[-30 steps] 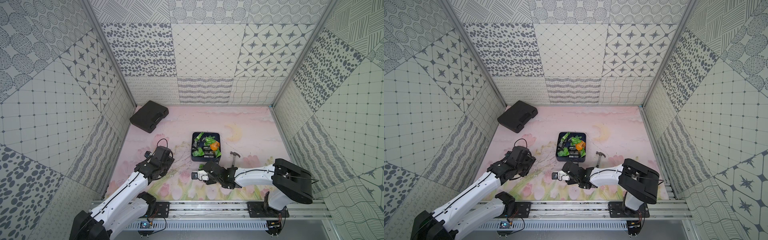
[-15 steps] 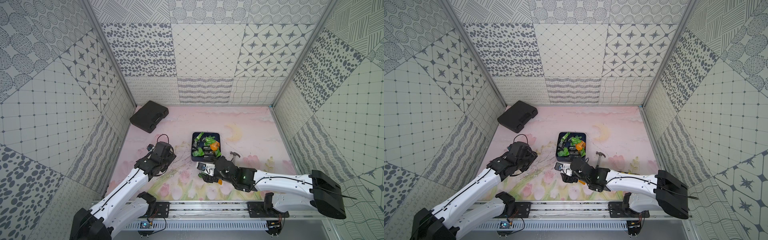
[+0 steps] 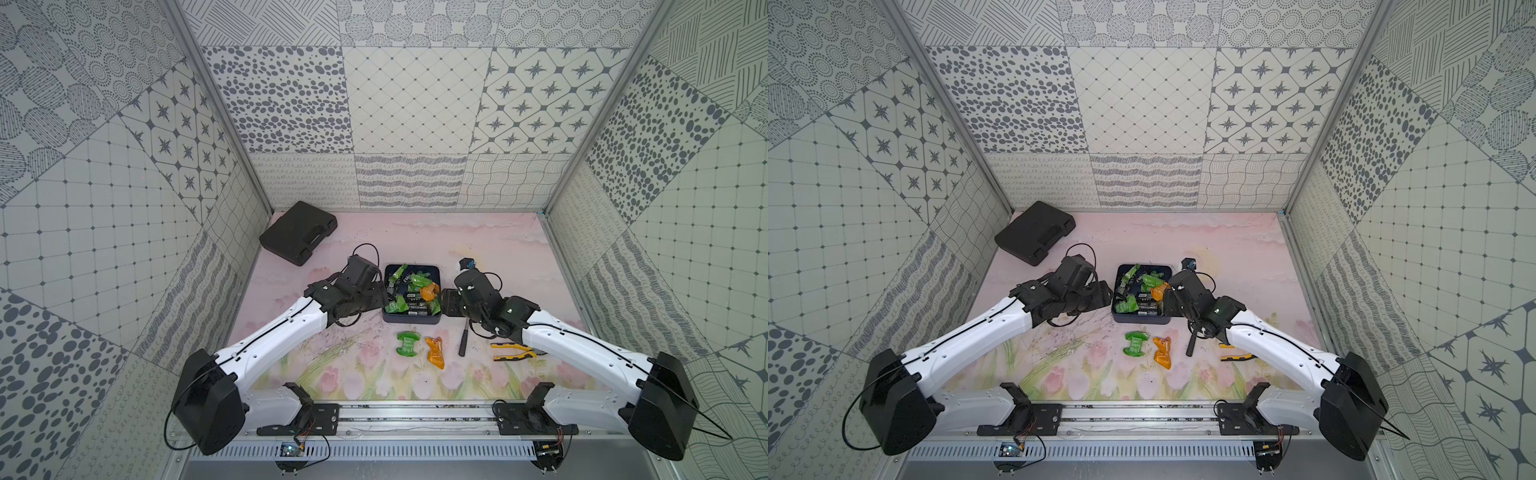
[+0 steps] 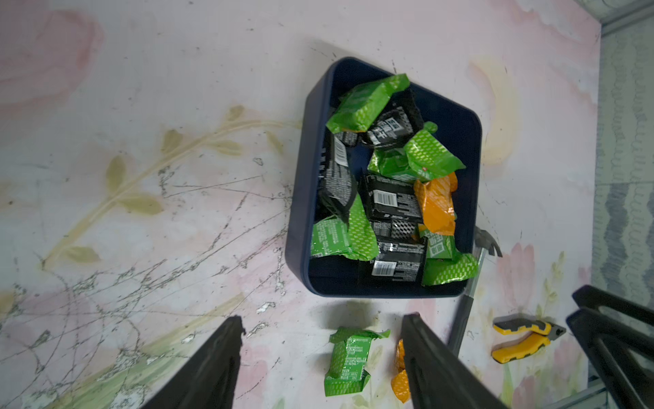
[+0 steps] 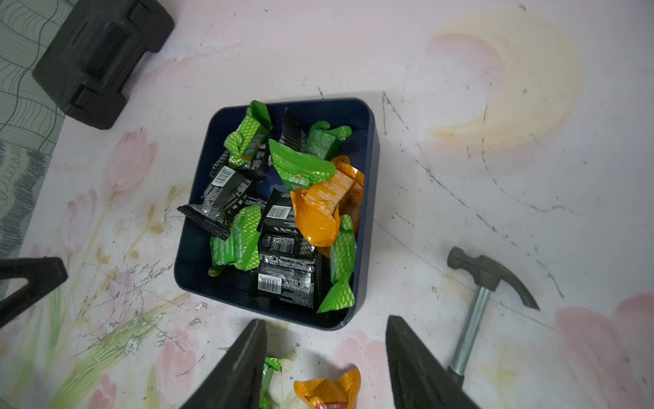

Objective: Take the cookies out of the storage box
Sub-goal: Pick up the cookie from the storage box.

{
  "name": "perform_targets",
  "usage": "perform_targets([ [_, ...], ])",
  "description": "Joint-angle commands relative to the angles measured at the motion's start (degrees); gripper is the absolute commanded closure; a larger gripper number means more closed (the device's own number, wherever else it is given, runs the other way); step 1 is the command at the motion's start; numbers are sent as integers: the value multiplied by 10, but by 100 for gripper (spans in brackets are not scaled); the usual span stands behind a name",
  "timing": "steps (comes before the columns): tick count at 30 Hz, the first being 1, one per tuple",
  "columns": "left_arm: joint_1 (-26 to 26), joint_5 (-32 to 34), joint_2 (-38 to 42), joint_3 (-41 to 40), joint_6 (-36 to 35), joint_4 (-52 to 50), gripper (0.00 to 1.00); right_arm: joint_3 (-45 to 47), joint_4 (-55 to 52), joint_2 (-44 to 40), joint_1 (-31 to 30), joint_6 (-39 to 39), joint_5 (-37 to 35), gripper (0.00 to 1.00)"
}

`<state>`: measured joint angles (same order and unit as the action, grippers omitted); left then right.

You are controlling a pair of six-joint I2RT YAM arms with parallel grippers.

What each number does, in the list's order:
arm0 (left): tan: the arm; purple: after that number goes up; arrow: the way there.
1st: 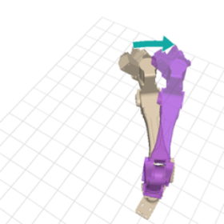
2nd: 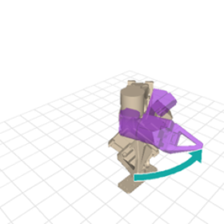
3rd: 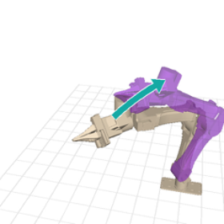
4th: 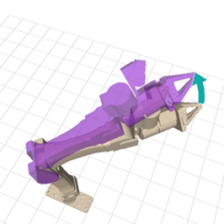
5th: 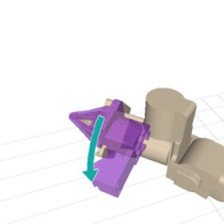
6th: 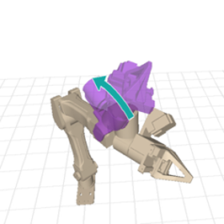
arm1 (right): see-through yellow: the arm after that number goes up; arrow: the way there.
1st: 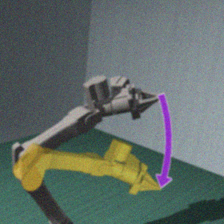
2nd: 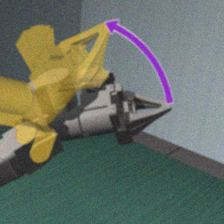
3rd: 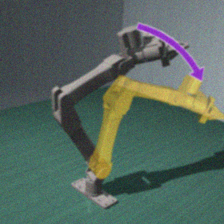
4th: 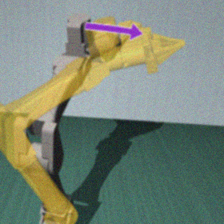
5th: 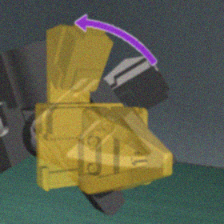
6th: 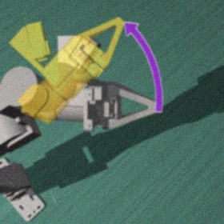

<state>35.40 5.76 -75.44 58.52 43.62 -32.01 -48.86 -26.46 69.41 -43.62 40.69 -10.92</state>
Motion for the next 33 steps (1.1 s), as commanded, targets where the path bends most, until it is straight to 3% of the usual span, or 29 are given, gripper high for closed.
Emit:
perform_targets([
  [1,45,20,-90,85,-134,-44,28,-8,-34,-2,20,67,57,43],
  [11,70,67,-285,291,-310,-111,34,-8,-38,-19,38,55,46,43],
  [17,60,113,-360,370,-369,-148,38,-4,-40,-26,43,53,40,43],
  [22,48,109,-390,400,-390,-164,43,-6,-39,-22,46,50,42,43],
  [33,24,130,-439,424,-420,-178,40,-20,-39,2,46,26,59,43],
])
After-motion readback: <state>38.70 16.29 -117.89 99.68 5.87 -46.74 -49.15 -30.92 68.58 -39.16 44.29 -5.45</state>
